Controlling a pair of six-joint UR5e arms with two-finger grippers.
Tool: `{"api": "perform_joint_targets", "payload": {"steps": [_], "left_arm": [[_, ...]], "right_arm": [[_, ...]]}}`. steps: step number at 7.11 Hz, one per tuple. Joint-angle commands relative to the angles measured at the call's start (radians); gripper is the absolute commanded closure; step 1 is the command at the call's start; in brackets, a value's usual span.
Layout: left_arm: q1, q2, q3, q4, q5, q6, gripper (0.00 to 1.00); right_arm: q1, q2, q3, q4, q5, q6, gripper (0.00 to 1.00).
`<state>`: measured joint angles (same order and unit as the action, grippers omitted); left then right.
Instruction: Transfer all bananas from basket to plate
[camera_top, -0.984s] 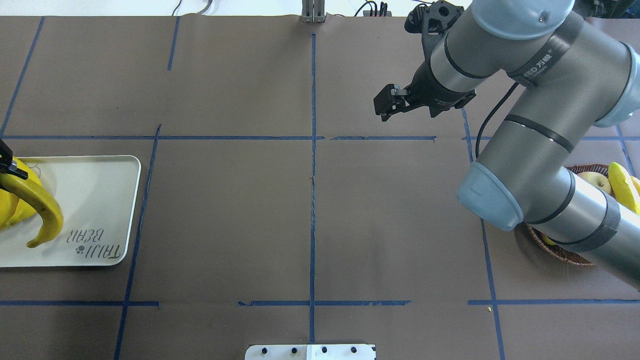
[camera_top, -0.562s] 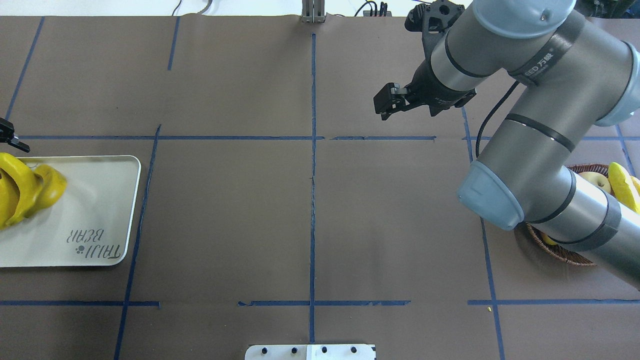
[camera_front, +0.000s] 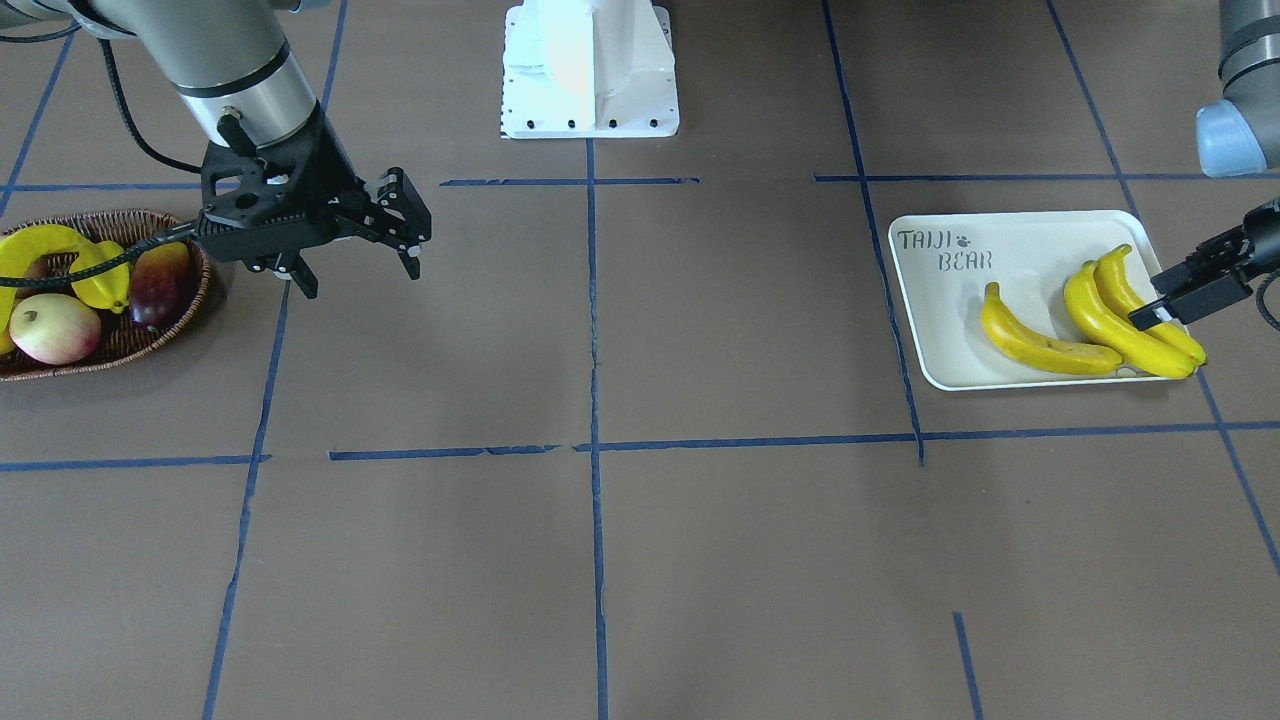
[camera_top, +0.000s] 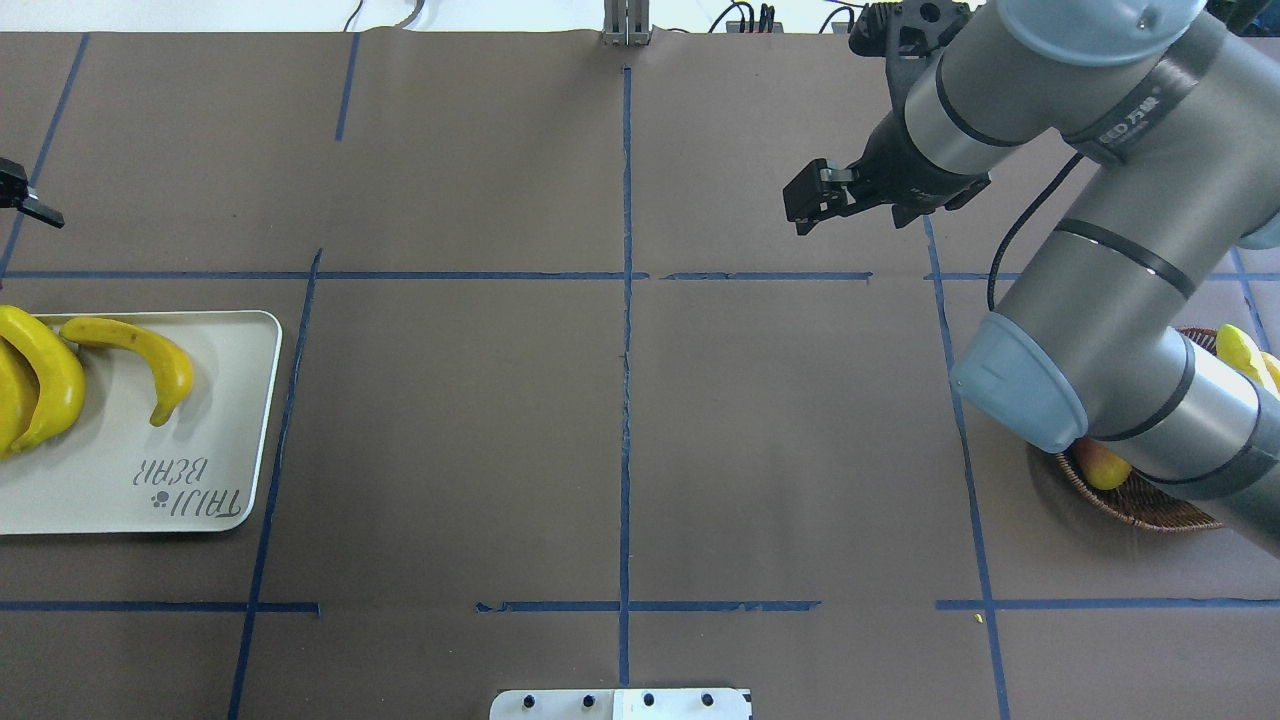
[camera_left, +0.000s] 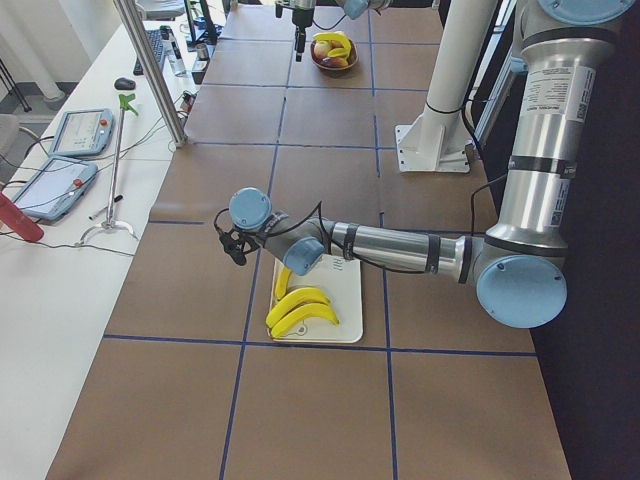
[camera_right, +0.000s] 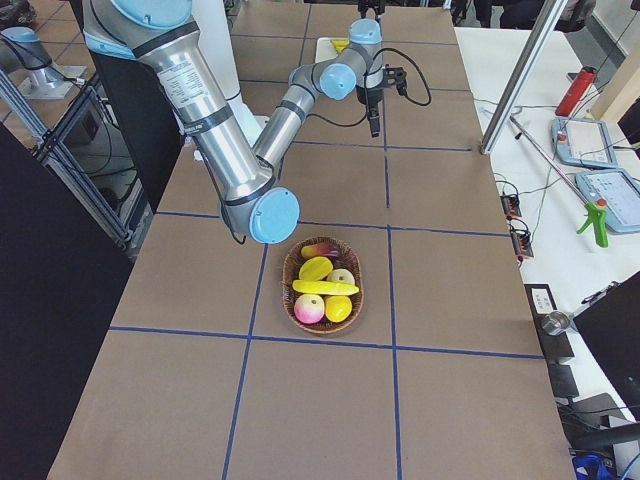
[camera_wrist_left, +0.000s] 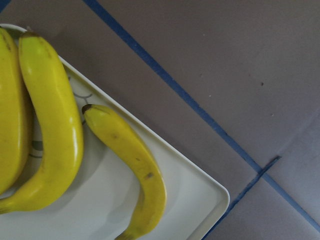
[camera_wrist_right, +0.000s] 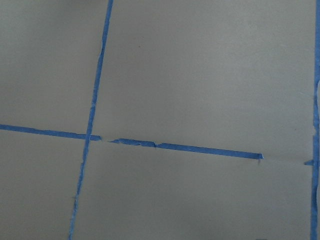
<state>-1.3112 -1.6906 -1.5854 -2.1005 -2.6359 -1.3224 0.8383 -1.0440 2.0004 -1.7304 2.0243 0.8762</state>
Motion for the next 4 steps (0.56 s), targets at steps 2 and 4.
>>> {"api": "perform_joint_targets", "payload": {"steps": [2,4], "left_arm": [[0.119,-0.073,-0.102,0.0,0.134,0.006,0.0],[0.255,-0.089,-0.16,0.004,0.241,0.008,0.0]], "right_arm": [[0.011,-0.303,0.18,0.002,0.001,-0.116,0.0],[0.066,-0.567,0.303,0.018,-0.004,-0.175,0.0]]}}
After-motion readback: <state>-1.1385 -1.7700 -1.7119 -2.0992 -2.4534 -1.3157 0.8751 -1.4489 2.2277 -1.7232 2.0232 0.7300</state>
